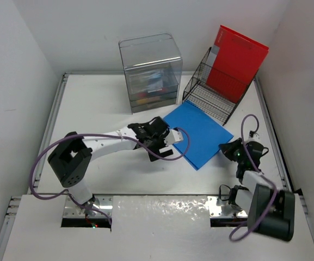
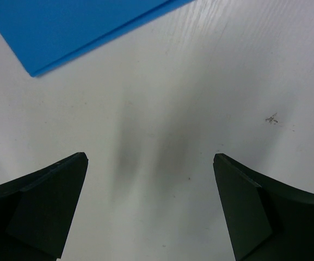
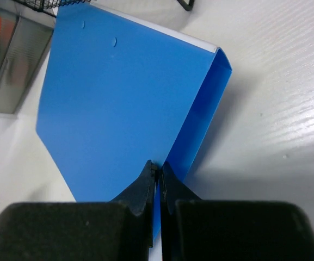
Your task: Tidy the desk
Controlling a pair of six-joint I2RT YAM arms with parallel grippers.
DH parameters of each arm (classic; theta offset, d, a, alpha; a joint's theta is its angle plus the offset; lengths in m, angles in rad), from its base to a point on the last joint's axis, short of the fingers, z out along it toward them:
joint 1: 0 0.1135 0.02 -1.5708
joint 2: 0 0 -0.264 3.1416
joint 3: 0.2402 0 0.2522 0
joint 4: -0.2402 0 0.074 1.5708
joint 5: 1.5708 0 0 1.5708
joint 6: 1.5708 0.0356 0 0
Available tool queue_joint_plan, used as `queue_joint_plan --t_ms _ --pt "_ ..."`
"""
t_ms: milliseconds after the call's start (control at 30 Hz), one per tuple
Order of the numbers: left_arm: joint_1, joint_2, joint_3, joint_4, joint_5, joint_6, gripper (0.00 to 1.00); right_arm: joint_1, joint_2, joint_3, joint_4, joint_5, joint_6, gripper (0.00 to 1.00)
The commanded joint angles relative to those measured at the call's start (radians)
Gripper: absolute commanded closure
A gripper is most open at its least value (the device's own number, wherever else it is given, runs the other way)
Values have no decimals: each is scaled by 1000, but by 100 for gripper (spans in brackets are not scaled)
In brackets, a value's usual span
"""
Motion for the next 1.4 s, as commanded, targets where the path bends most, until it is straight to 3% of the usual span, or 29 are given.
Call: queue_joint_plan --t_ms 0,33,167,300,433,567,967,1367 --pt "-10 -55 67 -38 38 24 0 32 -183 -49 -308 132 -147 100" --pt "-10 -61 85 -47 38 28 0 32 -229 -9 -410 146 -167 100" --pt "-10 -76 132 -81 65 45 0 33 -411 28 -535 151 -235 100" --pt "-10 -83 207 -125 74 59 0 38 -438 83 -616 47 -284 100" --pt "-10 -83 264 -144 65 68 1 62 -442 195 -769 36 -444 100" --pt "-10 -49 332 -168 51 67 0 90 -468 209 -710 -43 -428 100" --pt "-12 83 681 -264 24 116 0 246 -415 444 -804 -59 -594 100" --pt "-12 38 651 -98 57 300 0 482 -272 683 -903 -27 -857 100"
